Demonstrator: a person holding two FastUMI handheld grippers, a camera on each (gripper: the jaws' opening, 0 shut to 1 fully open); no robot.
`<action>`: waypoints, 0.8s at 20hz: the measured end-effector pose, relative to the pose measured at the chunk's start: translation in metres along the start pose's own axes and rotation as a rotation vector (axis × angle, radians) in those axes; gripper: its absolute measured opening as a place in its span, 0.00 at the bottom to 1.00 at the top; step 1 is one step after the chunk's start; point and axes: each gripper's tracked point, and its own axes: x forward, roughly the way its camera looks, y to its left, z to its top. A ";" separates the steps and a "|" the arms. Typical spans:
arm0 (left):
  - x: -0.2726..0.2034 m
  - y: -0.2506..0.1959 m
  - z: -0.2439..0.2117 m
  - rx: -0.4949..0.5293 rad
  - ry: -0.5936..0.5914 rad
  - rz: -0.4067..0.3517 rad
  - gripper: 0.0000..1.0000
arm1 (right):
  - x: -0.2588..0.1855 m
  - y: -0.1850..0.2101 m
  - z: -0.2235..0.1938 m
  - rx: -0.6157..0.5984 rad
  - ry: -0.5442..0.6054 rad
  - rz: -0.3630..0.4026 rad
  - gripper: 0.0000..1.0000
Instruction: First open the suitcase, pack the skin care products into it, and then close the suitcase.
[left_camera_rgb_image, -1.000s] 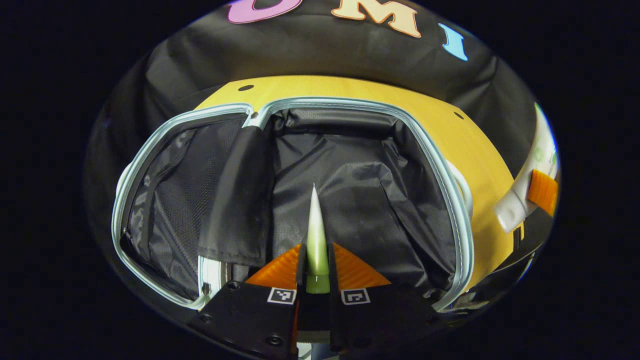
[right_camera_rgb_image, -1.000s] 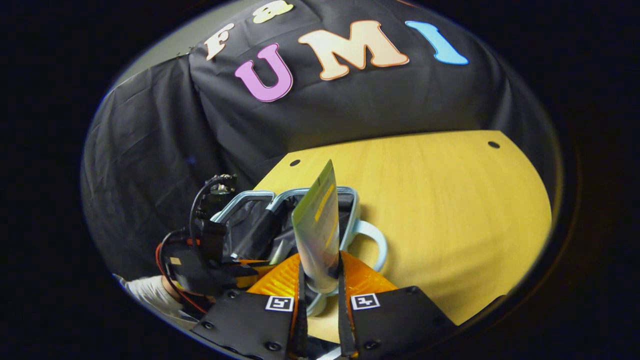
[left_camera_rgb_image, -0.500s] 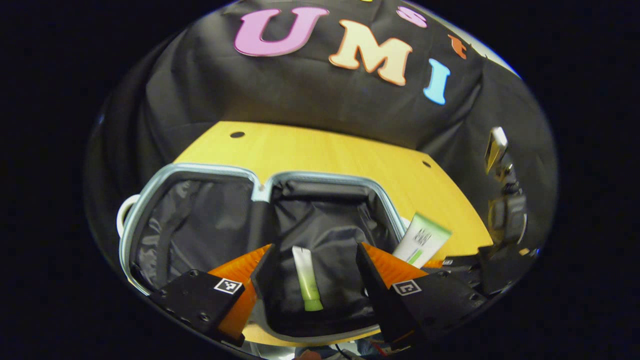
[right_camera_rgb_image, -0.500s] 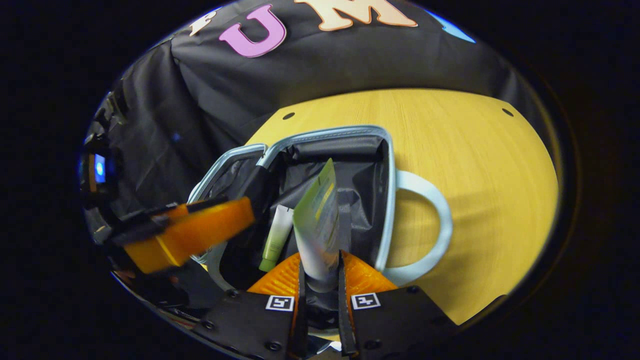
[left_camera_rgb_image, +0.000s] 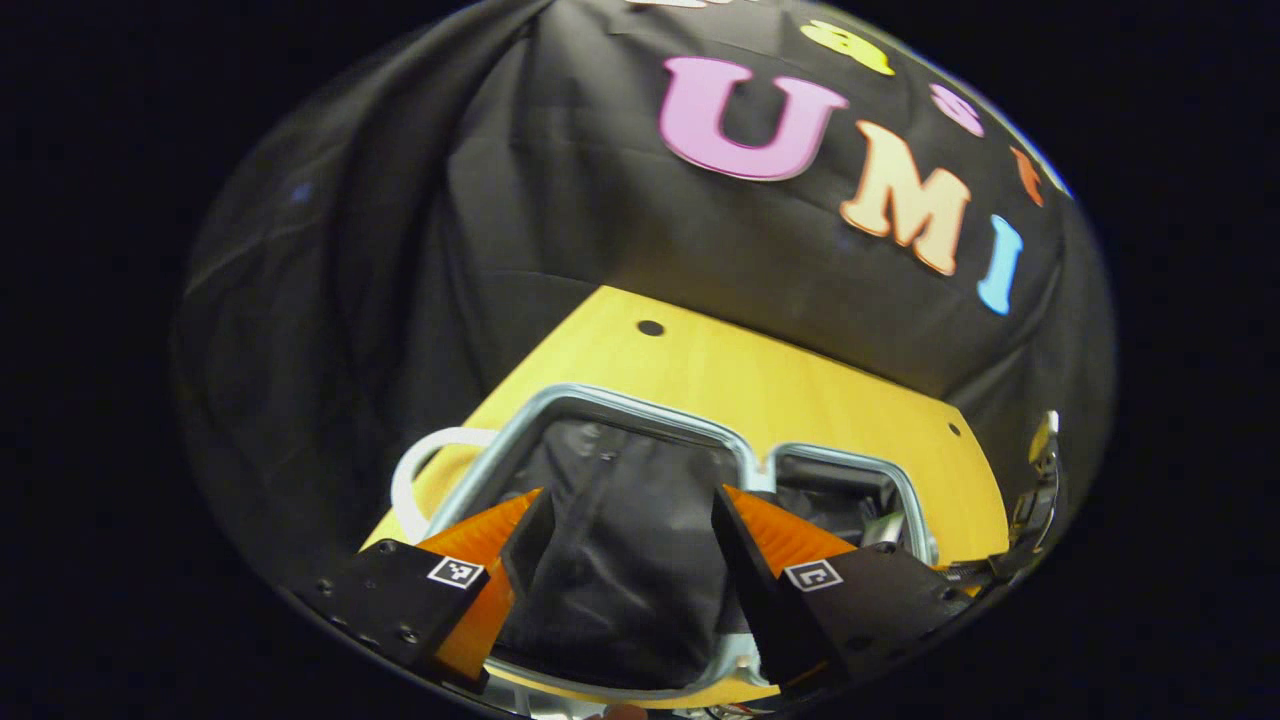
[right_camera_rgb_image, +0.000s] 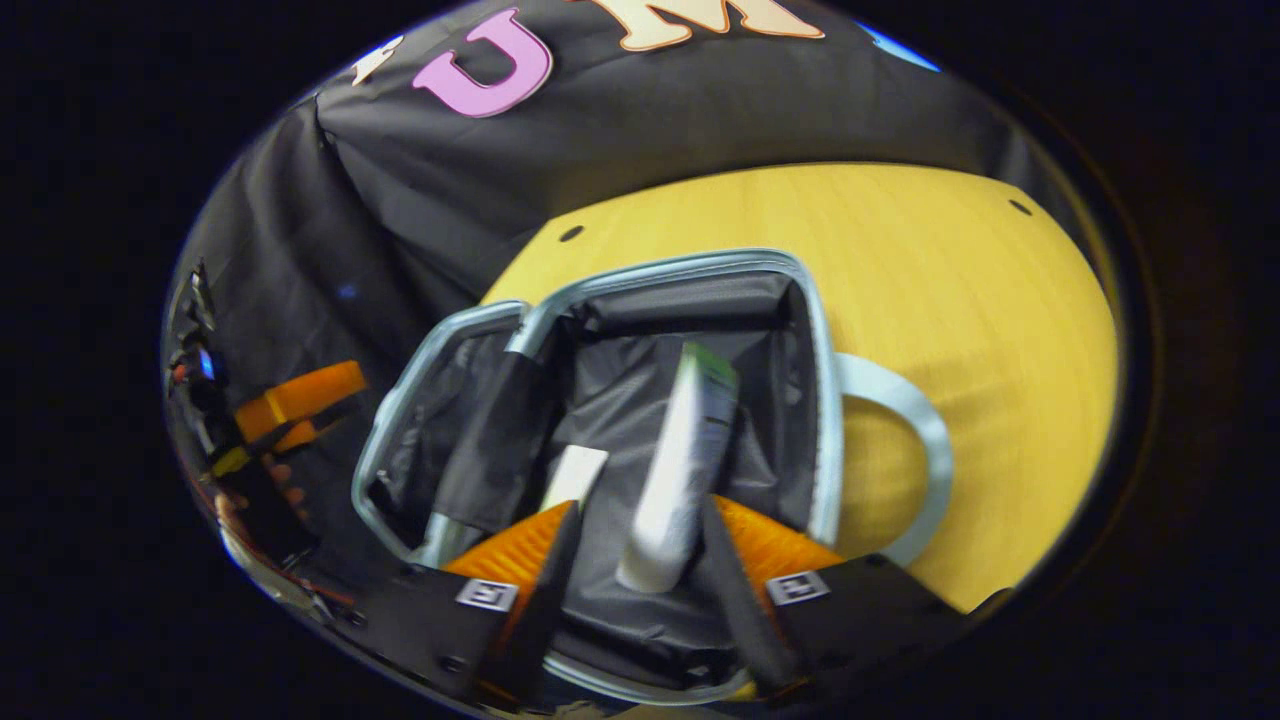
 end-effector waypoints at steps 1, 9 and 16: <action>0.001 0.019 0.011 -0.002 -0.017 0.031 0.93 | -0.001 -0.005 0.005 -0.037 -0.021 -0.033 1.00; 0.032 0.139 0.009 0.000 0.055 0.217 0.93 | -0.065 -0.012 0.084 -0.112 -0.356 -0.076 0.98; 0.072 0.180 -0.050 -0.031 0.353 0.207 0.86 | -0.153 -0.071 0.152 0.013 -0.603 -0.194 0.98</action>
